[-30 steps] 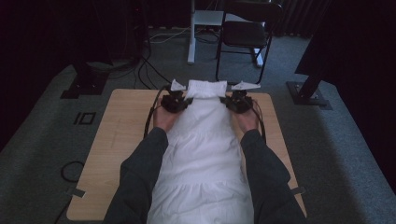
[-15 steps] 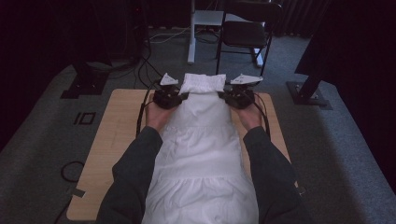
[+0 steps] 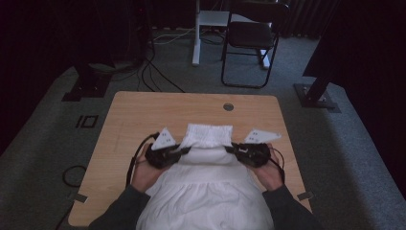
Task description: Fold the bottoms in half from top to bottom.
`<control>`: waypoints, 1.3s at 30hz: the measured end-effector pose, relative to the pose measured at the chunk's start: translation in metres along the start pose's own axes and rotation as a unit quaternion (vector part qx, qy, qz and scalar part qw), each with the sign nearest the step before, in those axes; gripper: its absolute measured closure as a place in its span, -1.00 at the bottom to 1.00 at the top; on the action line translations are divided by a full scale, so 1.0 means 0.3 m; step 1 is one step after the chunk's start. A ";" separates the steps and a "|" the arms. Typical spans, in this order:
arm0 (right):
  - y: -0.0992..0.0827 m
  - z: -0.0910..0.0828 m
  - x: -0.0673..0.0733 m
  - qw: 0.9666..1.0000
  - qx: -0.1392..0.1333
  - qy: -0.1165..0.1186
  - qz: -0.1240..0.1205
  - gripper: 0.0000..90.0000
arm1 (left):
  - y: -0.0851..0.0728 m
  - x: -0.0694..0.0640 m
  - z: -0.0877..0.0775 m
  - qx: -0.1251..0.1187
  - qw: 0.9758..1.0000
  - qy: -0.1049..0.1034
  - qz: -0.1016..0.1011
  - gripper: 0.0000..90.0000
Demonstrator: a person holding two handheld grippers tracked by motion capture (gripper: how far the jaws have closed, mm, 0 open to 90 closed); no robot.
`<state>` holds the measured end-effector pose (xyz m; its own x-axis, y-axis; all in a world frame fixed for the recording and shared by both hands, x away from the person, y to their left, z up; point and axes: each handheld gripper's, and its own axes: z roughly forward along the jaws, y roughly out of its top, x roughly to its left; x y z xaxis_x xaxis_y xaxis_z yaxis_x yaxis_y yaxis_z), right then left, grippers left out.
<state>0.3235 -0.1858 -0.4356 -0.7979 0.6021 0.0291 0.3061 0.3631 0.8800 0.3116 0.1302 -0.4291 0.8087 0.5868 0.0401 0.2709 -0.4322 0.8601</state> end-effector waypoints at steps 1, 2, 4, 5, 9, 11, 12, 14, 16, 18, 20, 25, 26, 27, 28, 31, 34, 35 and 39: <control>0.000 0.000 0.000 1.000 0.000 0.000 0.000 0.80 | -0.033 -0.020 0.002 0.002 1.000 -0.004 -0.005 0.79; -0.031 0.003 0.015 1.000 0.007 0.004 0.004 0.80 | -0.067 -0.038 0.008 0.006 1.000 -0.008 -0.017 0.79; -0.093 0.015 0.044 1.000 0.021 0.006 0.013 0.80 | -0.136 -0.071 0.031 0.022 0.999 -0.012 -0.030 0.79; -0.123 0.024 0.058 0.999 0.033 0.008 0.015 0.80 | -0.169 -0.084 0.043 0.034 0.999 -0.012 -0.032 0.78; -0.235 0.067 0.102 0.997 0.072 0.015 0.027 0.80 | -0.290 -0.113 0.085 0.075 0.993 -0.031 -0.082 0.77; -0.299 0.105 0.125 0.994 0.107 0.013 0.032 0.78 | -0.345 -0.132 0.109 0.110 0.989 -0.035 -0.092 0.76; -0.320 0.122 0.136 0.992 0.127 0.006 0.024 0.78 | -0.361 -0.138 0.119 0.124 0.988 -0.030 -0.090 0.76; -0.349 0.154 0.152 0.989 0.150 -0.005 0.010 0.78 | -0.384 -0.139 0.136 0.125 0.987 -0.028 -0.099 0.75; -0.349 0.170 0.155 0.988 0.153 -0.014 0.005 0.78 | -0.382 -0.134 0.141 0.125 0.987 -0.025 -0.099 0.76; -0.346 0.174 0.150 0.988 0.155 -0.013 0.010 0.78 | -0.379 -0.131 0.145 0.127 0.987 -0.020 -0.094 0.76; -0.345 0.188 0.121 0.988 0.151 -0.002 0.027 0.78 | -0.369 -0.121 0.161 0.129 0.988 -0.008 -0.082 0.76; -0.340 0.223 0.041 0.990 0.129 0.009 0.058 0.78 | -0.351 -0.079 0.204 0.119 0.989 0.011 -0.082 0.76; -0.337 0.232 0.024 0.990 0.125 0.008 0.061 0.78 | -0.345 -0.068 0.213 0.120 0.989 0.014 -0.085 0.76; -0.333 0.241 0.007 0.991 0.122 0.007 0.063 0.78 | -0.338 -0.059 0.224 0.120 0.989 0.020 -0.085 0.76; -0.328 0.251 -0.009 0.991 0.120 0.006 0.062 0.78 | -0.330 -0.049 0.234 0.121 0.989 0.025 -0.082 0.76; -0.305 0.284 -0.057 0.991 0.119 0.000 0.059 0.78 | -0.310 -0.008 0.266 0.122 0.988 0.032 -0.084 0.76; -0.285 0.319 -0.107 0.991 0.116 -0.002 0.064 0.78 | -0.294 0.050 0.298 0.116 0.988 0.034 -0.091 0.76; -0.278 0.330 -0.122 0.991 0.115 -0.004 0.066 0.78 | -0.287 0.071 0.311 0.116 0.988 0.035 -0.096 0.76; -0.247 0.374 -0.172 0.991 0.116 -0.020 0.070 0.78 | -0.246 0.144 0.362 0.131 0.987 0.046 -0.083 0.76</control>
<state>0.4002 -0.1641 -0.5555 -0.7193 0.6844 0.1192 0.5263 0.4249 0.7365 0.3832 0.1132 -0.5461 0.6948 0.7184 -0.0339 0.5311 -0.4807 0.6978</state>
